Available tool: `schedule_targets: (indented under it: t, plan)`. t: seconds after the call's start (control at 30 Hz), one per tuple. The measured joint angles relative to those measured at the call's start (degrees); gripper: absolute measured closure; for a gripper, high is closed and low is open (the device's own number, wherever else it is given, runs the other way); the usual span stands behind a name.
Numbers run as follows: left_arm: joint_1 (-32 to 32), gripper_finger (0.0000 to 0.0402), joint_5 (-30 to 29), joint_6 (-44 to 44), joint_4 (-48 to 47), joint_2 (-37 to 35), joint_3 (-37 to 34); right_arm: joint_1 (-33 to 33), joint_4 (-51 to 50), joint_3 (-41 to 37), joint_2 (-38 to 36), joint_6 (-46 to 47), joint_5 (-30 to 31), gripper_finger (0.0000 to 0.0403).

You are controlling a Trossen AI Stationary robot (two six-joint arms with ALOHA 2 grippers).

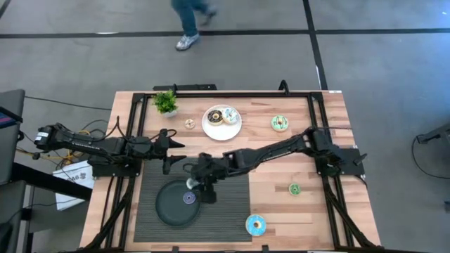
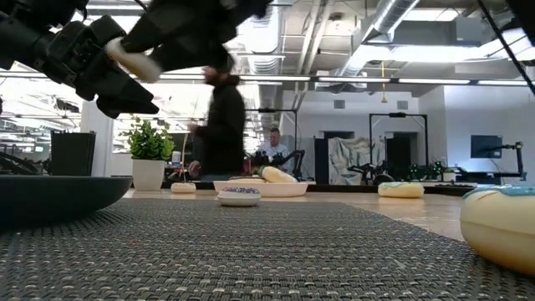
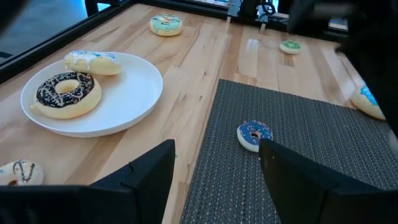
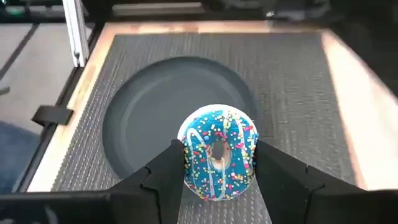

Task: Pick & Place donuts
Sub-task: Put the small blue donut on the black plate

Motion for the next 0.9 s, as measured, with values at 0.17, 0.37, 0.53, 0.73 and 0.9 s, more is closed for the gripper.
schedule_targets:
  t: [0.17, 0.37, 0.53, 0.73, 0.9]
  plan:
    - [-0.02, 0.0176, 0.00, 0.00, 0.00, 0.00, 0.00, -0.12, -4.99, 11.97, 7.89, -0.03, -0.04, 0.0230]
    - [-0.01, 0.0176, -0.01, 0.00, -0.09, 0.00, 0.00, -0.04, -15.67, 26.35, 18.82, -0.03, -0.08, 0.0230]
    - [-0.02, 0.0176, -0.02, 0.00, -0.20, -0.02, 0.02, -0.04, -14.91, 29.71, 22.83, -0.01, -0.25, 0.0230]
    - [-0.01, 0.0176, -0.02, 0.00, -0.29, 0.00, 0.00, -0.15, -15.38, 29.61, 23.18, -0.01, -0.35, 0.0226]
    - [-0.01, 0.0176, -0.02, 0.00, -0.29, 0.00, 0.00, -0.19, -15.66, 29.61, 23.18, 0.03, -1.61, 0.0197]
